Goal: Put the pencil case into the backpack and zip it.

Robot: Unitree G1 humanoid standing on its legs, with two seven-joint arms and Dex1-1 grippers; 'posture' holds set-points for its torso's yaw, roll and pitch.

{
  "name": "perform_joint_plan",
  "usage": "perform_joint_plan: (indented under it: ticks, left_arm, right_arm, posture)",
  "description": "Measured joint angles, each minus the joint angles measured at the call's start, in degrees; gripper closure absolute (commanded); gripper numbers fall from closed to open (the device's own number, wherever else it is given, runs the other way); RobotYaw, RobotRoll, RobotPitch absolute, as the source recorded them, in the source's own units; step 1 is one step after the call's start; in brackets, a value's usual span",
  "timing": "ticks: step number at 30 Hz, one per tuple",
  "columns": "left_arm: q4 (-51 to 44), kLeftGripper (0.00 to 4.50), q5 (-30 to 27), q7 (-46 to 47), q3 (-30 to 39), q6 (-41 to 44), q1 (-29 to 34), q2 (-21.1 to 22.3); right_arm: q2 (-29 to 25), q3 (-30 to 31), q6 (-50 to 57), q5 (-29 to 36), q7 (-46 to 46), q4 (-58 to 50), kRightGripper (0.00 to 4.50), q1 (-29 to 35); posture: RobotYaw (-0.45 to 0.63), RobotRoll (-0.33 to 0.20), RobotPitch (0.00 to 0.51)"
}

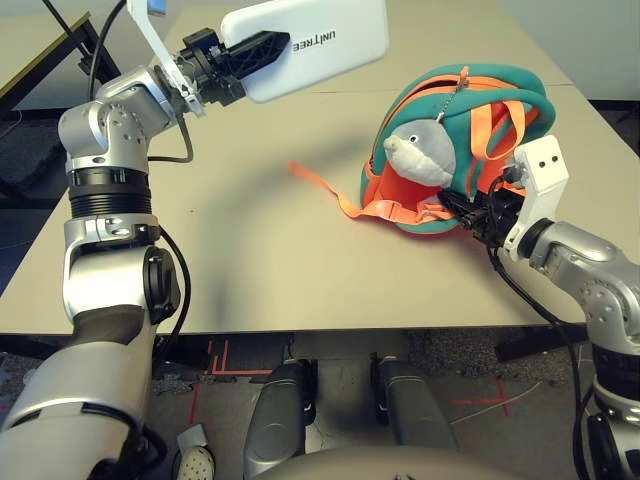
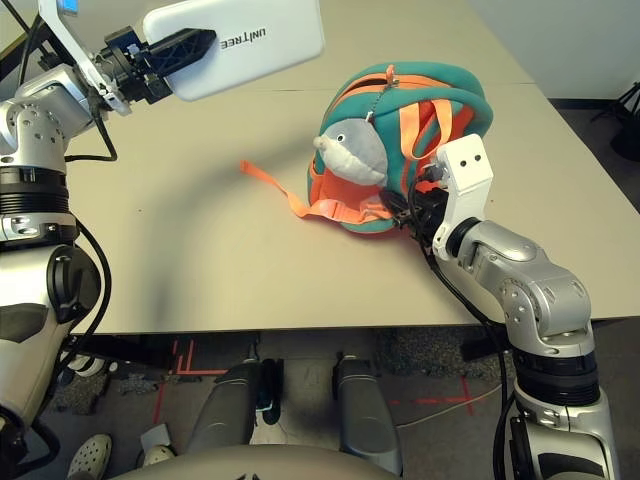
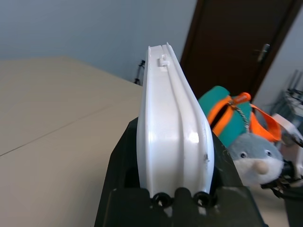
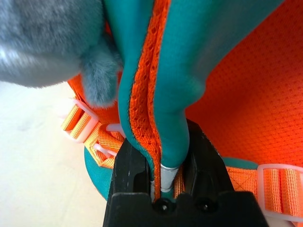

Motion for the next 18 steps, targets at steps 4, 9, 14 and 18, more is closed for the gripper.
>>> perform_joint_plan:
  ticks: [4,9,14,18]
  left_arm:
    - [0.8,3.31,0.0,-3.3,-0.8,0.1,-1.8,1.4]
    - [2.9,3.31,0.3,-6.0,-1.4,0.3,-3.5,2.0]
    - [3.9,3.31,0.5,-8.9,-2.8,1.2,-4.1,2.7]
    - [3.7,3.31,1.0,-11.0,-4.5,1.7,-4.1,3.0]
  right_arm:
    - [-0.1,0.4,-0.5,-0.5,0.2,0.1,3.75,0.2]
    - [-0.1,0.8,-0.7,-0.8,0.2,0.1,3.75,0.9]
    - [-0.1,1.0,-0.8,-0.9,0.2,0.1,3.75,0.9]
    - [0.1,1.0,-0.8,-0.9,0.2,0.3,3.75,0.6]
  posture:
    - [-0.19,0.000,0.129]
    - [-0.20,0.000,0.132]
    - [-0.20,0.000,0.133]
    - [-0.20,0.000,0.133]
